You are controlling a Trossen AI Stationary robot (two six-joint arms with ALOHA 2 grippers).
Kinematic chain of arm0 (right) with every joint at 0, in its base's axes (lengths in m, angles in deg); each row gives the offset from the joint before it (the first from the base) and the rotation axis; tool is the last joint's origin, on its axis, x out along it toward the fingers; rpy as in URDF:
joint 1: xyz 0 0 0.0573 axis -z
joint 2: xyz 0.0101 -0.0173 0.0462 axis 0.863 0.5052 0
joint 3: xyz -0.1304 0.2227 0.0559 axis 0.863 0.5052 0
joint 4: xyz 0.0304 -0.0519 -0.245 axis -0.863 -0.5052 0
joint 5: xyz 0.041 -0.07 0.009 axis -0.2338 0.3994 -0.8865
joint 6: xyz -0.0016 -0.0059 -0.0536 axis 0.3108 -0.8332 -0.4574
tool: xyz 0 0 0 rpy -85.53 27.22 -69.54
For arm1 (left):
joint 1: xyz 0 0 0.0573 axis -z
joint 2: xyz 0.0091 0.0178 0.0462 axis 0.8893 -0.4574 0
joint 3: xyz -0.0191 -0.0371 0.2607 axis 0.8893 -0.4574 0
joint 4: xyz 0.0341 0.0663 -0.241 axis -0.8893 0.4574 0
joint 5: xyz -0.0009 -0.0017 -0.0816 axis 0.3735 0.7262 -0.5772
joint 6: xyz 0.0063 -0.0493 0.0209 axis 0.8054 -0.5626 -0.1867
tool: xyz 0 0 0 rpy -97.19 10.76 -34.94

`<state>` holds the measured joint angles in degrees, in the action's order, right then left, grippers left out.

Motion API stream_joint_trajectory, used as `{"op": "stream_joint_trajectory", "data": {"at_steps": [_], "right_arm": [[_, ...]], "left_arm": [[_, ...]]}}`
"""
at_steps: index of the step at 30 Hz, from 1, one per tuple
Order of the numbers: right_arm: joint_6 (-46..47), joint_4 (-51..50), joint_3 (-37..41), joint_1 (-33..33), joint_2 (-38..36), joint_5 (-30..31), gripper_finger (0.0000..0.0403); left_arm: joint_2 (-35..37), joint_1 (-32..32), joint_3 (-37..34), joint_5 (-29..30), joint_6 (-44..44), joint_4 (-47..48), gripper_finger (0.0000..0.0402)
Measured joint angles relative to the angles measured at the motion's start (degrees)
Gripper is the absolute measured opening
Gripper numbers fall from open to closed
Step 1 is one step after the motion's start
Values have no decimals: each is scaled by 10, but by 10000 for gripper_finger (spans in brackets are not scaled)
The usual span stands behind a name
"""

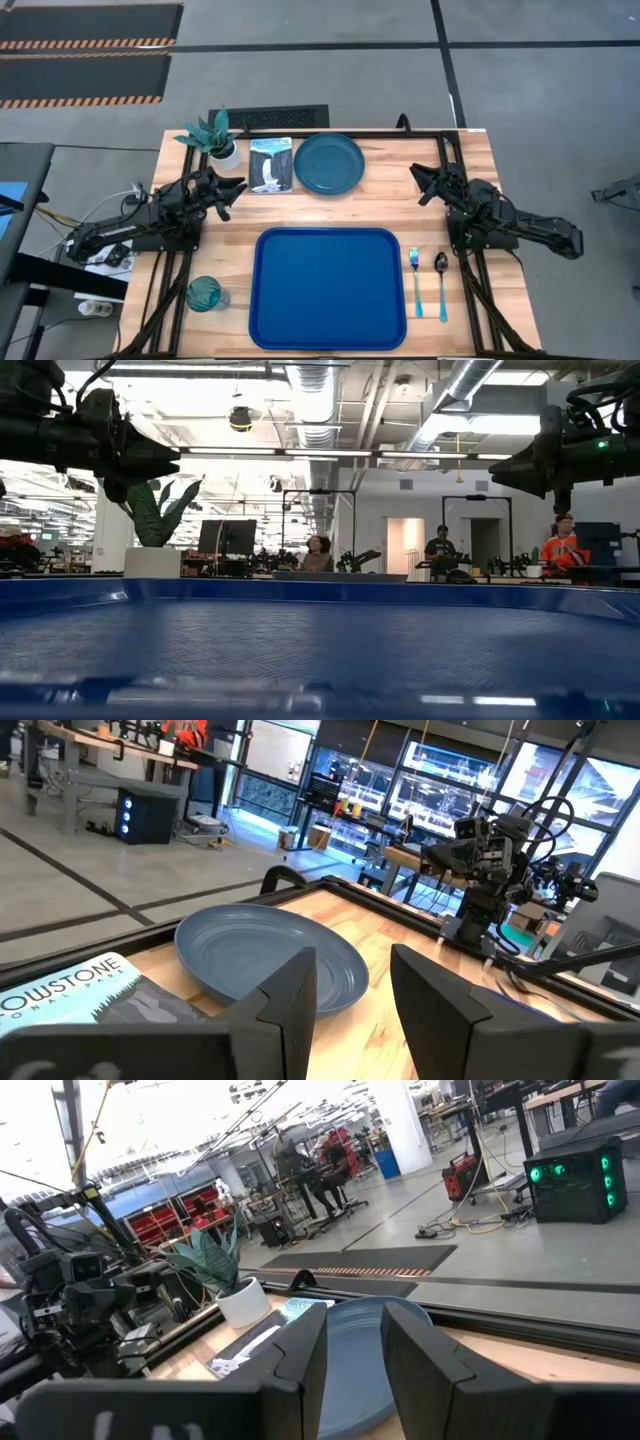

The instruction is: Pick and place plate/cup/fork/spoon on tray

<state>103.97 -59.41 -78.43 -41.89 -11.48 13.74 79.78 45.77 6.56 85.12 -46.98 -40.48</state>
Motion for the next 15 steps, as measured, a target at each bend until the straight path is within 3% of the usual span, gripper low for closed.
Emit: {"op": "stream_joint_trajectory", "data": {"at_steps": [7, 15], "right_arm": [[2, 18, 1, 0, 0, 1, 123], [149, 90, 1, 0, 0, 3, 123]], "left_arm": [[0, 0, 0, 0, 0, 0, 119], [0, 0, -1, 6, 0, -10, 119]]}}
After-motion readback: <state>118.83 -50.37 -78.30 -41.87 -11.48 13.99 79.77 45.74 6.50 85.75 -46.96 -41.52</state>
